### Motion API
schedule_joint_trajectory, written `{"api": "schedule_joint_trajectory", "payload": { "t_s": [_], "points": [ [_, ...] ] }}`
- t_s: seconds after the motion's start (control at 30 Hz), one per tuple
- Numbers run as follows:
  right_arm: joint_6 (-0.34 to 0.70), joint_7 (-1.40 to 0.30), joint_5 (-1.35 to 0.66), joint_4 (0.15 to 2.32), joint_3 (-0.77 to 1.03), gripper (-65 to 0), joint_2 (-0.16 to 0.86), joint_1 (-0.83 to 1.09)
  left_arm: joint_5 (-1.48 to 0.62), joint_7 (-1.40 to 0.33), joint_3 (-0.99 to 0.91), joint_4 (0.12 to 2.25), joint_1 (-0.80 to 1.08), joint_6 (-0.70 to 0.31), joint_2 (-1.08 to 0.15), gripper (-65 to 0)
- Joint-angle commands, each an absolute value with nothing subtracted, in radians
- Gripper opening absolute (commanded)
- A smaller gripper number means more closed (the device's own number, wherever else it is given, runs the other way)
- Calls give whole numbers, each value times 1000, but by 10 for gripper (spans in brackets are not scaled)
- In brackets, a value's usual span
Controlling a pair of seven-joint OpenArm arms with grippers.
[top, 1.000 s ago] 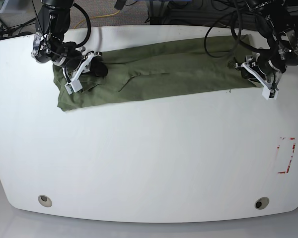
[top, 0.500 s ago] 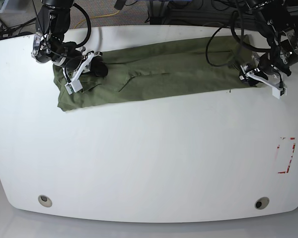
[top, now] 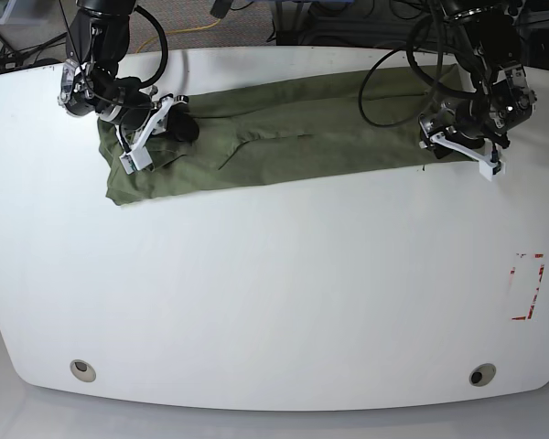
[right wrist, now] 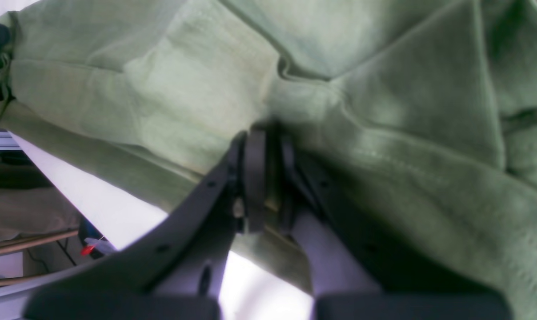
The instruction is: Fold the T-shirt properly
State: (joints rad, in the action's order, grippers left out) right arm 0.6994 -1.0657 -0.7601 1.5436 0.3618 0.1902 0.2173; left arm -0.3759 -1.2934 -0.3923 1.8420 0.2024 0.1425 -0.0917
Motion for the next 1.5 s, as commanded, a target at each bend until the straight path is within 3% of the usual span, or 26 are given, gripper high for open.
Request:
{"api": "schedule_joint_trajectory", "payload": {
  "t_s": [0.0, 0.17, 0.37, 0.53, 0.67, 0.9, 1.0, 1.33, 1.47],
  "points": [
    [698, -1069, -753, 1554, 364, -615, 197, 213, -366, -1288, -389, 1857, 194, 148, -101, -210],
    [698, -1069, -753, 1554, 364, -615, 197, 213, -321, -1288, -389, 1848, 171, 148, -101, -221],
    [698, -1069, -753, 1554, 364, -615, 197, 213, -315, -1288, -390, 1808, 160, 147, -101, -328],
    [698, -1069, -753, 1554, 364, -615, 197, 213, -315, -1288, -390, 1799, 160, 145, -101, -524],
    [698, -1069, -753, 1554, 364, -615, 197, 213, -320, -1288, -390, 1816, 166, 136, -101, -617],
    [698, -1069, -753, 1554, 366, -615, 197, 213, -315, -1287, -395, 1939, 193, -125, -102, -626],
    [698, -1069, -753, 1554, 366, -615, 197, 213, -315, -1288, -390, 1956, 194, -174, -104, -628],
    [698, -1069, -753, 1554, 367, -615, 197, 213, -315, -1291, -394, 1960, 196, -179, -107, -618],
    [698, -1069, -753, 1554, 366, -615, 197, 213, -315, -1291, -406, 1960, 196, -177, -107, -526]
  ]
}}
